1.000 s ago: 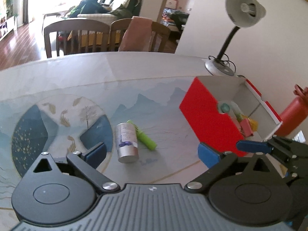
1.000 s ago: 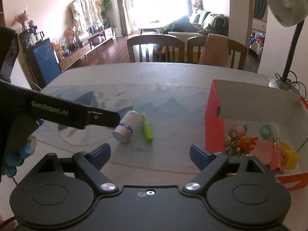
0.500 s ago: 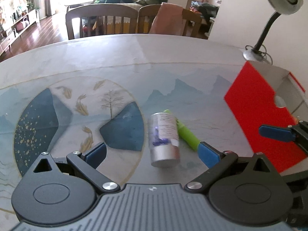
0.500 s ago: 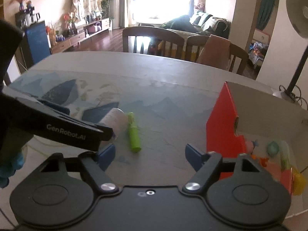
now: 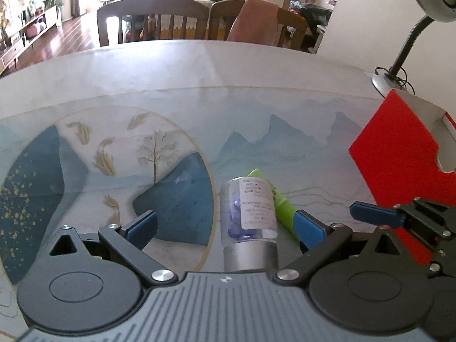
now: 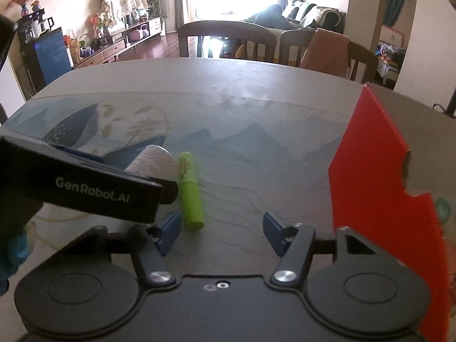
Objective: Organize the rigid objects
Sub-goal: 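Grasp the clear purple-filled bottle with the left gripper while the right gripper grasps the green highlighter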
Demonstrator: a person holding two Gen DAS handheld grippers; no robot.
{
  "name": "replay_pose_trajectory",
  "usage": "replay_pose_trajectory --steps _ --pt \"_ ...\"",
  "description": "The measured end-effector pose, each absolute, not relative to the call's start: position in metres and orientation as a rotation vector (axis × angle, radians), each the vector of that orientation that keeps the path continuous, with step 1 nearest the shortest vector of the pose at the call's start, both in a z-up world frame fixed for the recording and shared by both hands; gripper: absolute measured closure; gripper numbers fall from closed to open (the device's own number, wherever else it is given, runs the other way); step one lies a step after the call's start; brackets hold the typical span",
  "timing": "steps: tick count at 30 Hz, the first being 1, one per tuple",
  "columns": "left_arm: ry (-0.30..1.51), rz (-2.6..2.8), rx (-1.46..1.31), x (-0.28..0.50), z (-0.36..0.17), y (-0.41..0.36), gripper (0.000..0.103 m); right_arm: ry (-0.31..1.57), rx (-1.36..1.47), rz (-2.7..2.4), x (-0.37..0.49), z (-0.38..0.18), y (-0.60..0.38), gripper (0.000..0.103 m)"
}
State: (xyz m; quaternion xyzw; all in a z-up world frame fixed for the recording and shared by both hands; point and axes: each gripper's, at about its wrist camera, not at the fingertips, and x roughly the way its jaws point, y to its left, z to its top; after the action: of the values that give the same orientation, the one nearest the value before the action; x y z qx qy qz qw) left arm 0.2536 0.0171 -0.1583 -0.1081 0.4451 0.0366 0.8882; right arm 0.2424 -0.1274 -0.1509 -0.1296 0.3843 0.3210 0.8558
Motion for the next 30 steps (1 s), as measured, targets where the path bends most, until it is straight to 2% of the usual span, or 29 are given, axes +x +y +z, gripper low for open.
replay_pose_trajectory --steps 7,14,16,19,21,22,24,27,30 --pt "0.906 0.093 -0.199 0.254 -0.167 0.019 0.001 0.781 -0.295 0.688 0.245 -0.157 -0.117 0.048" --pt "0.878 0.117 -0.195 0.256 -0.168 0.030 0.003 0.748 -0.312 0.716 0.249 -0.157 -0.110 0.063" --pt "0.870 0.120 -0.189 0.255 -0.168 0.031 0.007 0.744 -0.314 0.714 0.251 -0.157 -0.107 0.071" --pt "0.862 0.123 -0.173 0.253 -0.167 0.030 0.020 0.734 -0.334 0.724 0.247 -0.156 -0.101 0.082" --pt "0.860 0.124 -0.179 0.251 -0.165 0.030 0.034 0.732 -0.340 0.720 0.246 -0.156 -0.099 0.087" --pt "0.862 0.123 -0.185 0.250 -0.164 0.030 0.037 0.733 -0.339 0.717 0.246 -0.156 -0.098 0.088" --pt "0.864 0.114 -0.203 0.247 -0.162 0.030 0.049 0.737 -0.336 0.709 0.245 -0.156 -0.097 0.088" --pt "0.881 0.119 -0.217 0.243 -0.160 0.030 0.058 0.753 -0.326 0.693 0.244 -0.154 -0.099 0.088" --pt "0.889 0.124 -0.208 0.239 -0.159 0.028 0.060 0.785 -0.288 0.673 0.243 -0.151 -0.105 0.088"
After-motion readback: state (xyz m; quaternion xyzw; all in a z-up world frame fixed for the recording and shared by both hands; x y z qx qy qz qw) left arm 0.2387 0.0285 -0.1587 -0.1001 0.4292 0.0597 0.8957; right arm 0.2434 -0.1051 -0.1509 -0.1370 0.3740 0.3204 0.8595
